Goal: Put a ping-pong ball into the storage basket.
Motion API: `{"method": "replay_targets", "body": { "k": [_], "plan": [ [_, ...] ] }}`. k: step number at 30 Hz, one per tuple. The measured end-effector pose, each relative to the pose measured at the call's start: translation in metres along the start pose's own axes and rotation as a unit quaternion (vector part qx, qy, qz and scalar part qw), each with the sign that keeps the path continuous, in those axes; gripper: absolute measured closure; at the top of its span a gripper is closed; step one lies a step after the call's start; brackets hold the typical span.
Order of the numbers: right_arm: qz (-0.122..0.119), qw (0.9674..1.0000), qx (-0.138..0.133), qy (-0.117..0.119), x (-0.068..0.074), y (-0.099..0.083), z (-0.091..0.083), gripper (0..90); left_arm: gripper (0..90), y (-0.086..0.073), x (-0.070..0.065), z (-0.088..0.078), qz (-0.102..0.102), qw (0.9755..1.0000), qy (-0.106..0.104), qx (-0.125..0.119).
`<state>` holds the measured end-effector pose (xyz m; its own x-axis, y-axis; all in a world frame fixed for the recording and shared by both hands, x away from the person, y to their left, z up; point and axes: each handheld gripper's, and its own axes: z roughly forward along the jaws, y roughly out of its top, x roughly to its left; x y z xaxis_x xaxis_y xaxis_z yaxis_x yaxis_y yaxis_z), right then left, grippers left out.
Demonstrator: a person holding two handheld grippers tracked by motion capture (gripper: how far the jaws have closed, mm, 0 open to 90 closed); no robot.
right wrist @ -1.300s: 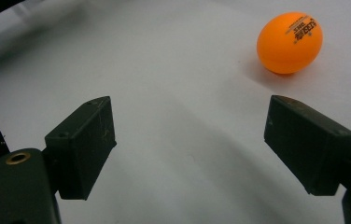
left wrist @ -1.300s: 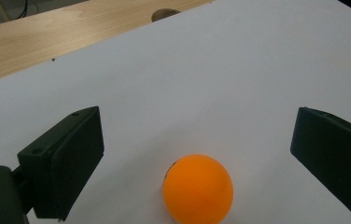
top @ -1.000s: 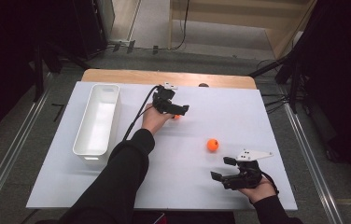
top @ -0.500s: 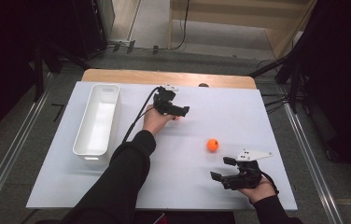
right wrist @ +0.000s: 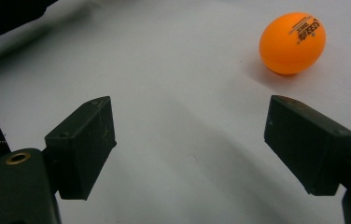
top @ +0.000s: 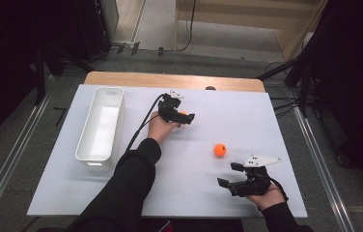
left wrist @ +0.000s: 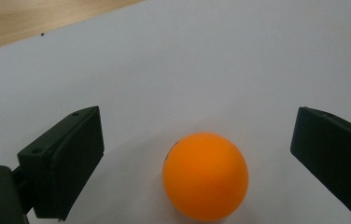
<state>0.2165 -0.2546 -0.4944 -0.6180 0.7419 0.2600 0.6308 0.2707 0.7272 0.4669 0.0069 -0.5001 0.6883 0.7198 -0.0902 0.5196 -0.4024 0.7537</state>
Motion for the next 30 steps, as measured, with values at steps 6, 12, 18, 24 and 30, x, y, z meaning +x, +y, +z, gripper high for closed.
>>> {"method": "replay_targets", "body": {
  "k": [6, 12, 18, 24, 30],
  "plan": [
    [-0.002, 1.0000, 0.000, 0.000, 0.000, 0.000, 0.000, 14.9, 2.9, -0.005, -0.002, 0.003, 0.004, 1.0000, 0.002, 0.008],
    [-0.002, 1.0000, 0.000, 0.000, 0.000, 0.000, 0.000, 14.9, 2.9, -0.009, -0.005, 0.008, 0.015, 0.9996, 0.011, 0.022],
    [-0.002, 1.0000, 0.000, 0.000, 0.000, 0.000, 0.000, 14.9, 2.9, -0.011, -0.004, 0.008, 0.011, 0.9995, 0.019, 0.021],
    [-0.002, 1.0000, 0.001, 0.000, 0.001, 0.000, 0.000, 14.8, 4.9, -0.011, -0.009, 0.011, 0.030, 0.9979, 0.044, 0.036],
    [-0.003, 1.0000, 0.001, -0.001, 0.001, 0.000, 0.000, 14.9, 4.8, -0.011, -0.012, 0.012, 0.042, 0.9969, 0.051, 0.042]
  ]
}}
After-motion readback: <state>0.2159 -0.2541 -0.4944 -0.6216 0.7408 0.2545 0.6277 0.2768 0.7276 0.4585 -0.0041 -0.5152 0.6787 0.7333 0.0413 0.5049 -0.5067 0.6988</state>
